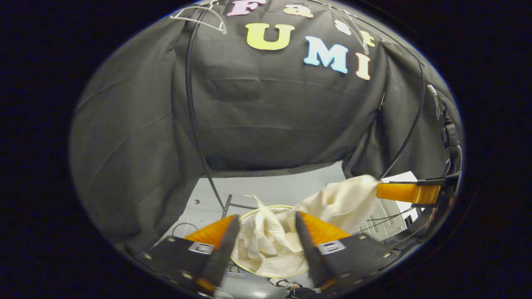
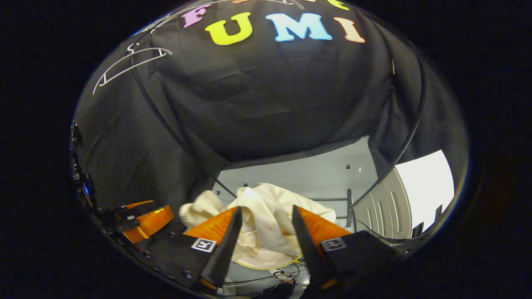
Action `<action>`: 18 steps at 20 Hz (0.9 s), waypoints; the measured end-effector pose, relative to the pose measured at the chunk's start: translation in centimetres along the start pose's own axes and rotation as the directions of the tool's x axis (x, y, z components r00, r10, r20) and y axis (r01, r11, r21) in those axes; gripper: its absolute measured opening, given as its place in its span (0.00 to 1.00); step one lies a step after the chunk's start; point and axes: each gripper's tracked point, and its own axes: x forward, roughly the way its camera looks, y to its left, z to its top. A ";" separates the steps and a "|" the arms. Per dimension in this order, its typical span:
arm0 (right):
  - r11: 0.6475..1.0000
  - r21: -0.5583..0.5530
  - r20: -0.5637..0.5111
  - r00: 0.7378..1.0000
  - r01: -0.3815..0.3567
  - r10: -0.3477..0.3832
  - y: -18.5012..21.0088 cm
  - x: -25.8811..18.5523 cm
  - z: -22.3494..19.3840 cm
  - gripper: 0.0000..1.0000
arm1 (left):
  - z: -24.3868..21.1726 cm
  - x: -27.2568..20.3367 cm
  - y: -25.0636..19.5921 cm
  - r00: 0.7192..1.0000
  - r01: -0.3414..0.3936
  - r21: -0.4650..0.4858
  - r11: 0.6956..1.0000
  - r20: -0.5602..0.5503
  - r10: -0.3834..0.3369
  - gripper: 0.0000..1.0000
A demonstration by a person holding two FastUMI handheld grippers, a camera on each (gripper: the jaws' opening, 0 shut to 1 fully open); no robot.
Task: Grasp the clothes on the hanger with both hands and then place them into the laundry hamper below.
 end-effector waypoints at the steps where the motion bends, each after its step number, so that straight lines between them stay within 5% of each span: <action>1: 1.000 -0.007 0.009 1.000 -0.003 0.003 0.1 -1.0 0.6 0.86 | 0.0 -0.3 0.5 1.000 -0.012 0.000 1.000 0.000 0.012 0.77; 2: 1.000 -0.019 0.016 1.000 0.000 0.000 0.2 -1.2 0.3 0.99 | -0.3 -0.7 0.8 1.000 -0.020 -0.003 1.000 -0.006 0.020 0.96; 11: 0.994 -0.080 0.153 0.987 0.070 -0.057 -1.8 -8.0 3.1 0.98 | 0.4 -6.8 1.2 0.998 -0.055 0.013 0.998 0.044 0.055 0.96; 18: 0.986 -0.100 0.330 0.940 0.132 -0.092 -6.1 -15.0 7.2 0.98 | 7.6 -15.2 -2.8 0.973 -0.089 0.024 0.996 0.217 0.081 0.96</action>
